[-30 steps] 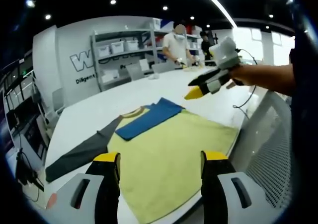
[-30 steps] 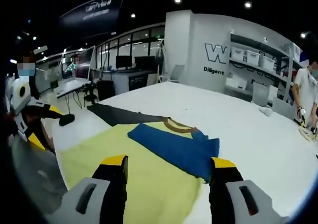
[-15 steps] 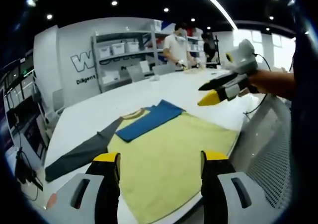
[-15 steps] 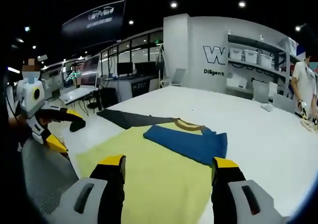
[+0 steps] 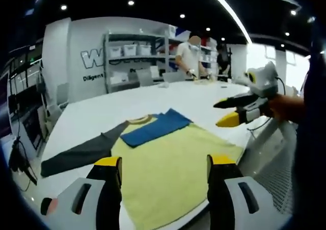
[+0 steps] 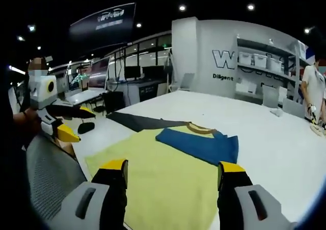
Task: Fold the garment on the visible template until the final outline fits inside the template.
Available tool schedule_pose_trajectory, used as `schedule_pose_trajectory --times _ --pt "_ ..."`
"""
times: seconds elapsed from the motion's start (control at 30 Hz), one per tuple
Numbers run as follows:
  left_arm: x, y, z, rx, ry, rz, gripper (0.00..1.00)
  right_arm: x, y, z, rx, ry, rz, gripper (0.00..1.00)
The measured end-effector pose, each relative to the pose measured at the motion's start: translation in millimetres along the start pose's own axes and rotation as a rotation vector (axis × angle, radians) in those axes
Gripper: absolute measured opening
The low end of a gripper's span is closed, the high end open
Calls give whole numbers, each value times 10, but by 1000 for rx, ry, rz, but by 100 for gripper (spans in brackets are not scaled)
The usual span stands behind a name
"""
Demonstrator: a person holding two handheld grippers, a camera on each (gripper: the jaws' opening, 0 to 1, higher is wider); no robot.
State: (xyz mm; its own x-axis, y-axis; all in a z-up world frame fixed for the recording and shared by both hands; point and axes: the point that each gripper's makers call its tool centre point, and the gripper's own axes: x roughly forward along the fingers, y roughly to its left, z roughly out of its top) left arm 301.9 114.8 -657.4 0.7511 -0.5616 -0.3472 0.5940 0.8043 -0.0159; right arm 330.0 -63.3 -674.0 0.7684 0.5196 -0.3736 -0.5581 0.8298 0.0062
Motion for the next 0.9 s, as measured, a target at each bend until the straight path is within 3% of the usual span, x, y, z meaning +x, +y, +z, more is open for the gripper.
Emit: schedule_pose_trajectory --times 0.17,0.57,0.9 --pt "-31 106 32 -4 -10 28 63 8 -5 -7 6 -1 5 72" --pt "-213 597 215 -30 -60 131 63 21 23 -20 9 5 19 72" --pt "-302 1010 207 -74 -80 215 63 20 34 -36 12 12 24 71"
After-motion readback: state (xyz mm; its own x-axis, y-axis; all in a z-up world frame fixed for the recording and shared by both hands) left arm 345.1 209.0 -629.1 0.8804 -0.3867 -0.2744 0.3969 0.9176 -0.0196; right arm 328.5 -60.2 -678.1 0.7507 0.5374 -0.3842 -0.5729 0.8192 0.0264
